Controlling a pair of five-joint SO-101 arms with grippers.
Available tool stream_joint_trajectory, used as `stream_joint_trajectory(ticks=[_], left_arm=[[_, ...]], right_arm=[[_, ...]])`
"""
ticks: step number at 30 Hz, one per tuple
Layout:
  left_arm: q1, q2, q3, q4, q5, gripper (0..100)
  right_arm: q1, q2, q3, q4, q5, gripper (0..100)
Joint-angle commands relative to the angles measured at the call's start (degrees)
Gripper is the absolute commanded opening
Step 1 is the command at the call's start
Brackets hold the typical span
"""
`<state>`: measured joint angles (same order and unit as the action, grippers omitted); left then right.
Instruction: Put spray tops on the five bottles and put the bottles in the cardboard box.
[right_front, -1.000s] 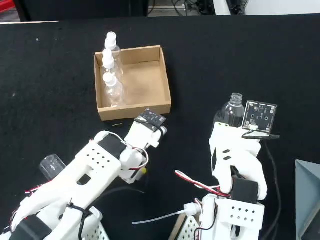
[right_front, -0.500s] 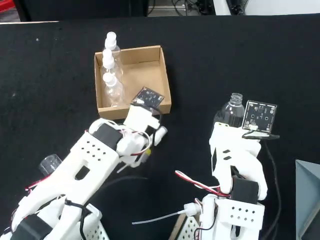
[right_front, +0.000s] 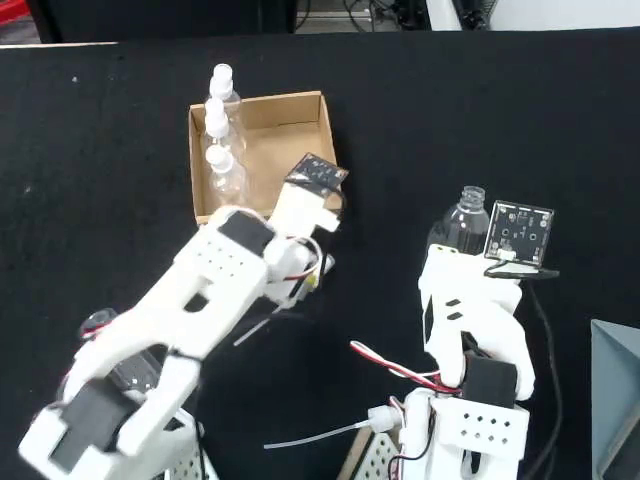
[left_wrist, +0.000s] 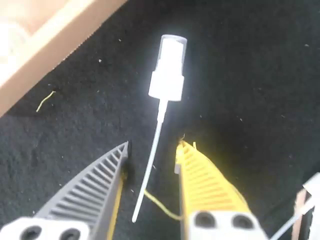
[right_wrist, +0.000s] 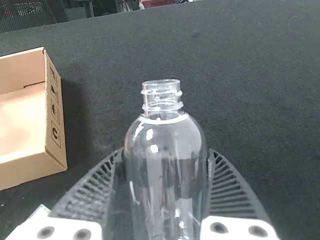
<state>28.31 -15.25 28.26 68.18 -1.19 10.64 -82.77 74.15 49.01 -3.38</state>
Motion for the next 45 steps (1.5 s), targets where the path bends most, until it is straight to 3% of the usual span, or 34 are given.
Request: stream_joint_trajectory(ticks=[1,12,17,38,45], left_arm=[[0.7,4.7,-9.6,3.8,0.4,13],[3.4,16.3,-20.6,6.1,0.8,14],[3.1,20.6,-22.8,6.2,0.8,18],[3.0,32.4,-29.1,6.1,0.8,18],[3.2,33.8,-29.7,6.1,0.8,9]], right_arm=[[1.4,-1.6,-2.7,-2.0,-0.1,13.3],[1.4,-1.6,-2.8,-2.0,0.0,13.3],[1.4,-1.6,-2.5,-3.1,0.1,13.3],[1.4,-1.6,-2.4,-3.2,0.1,13.3],[1.4,-1.6,-2.4,-3.2,0.1,13.3]])
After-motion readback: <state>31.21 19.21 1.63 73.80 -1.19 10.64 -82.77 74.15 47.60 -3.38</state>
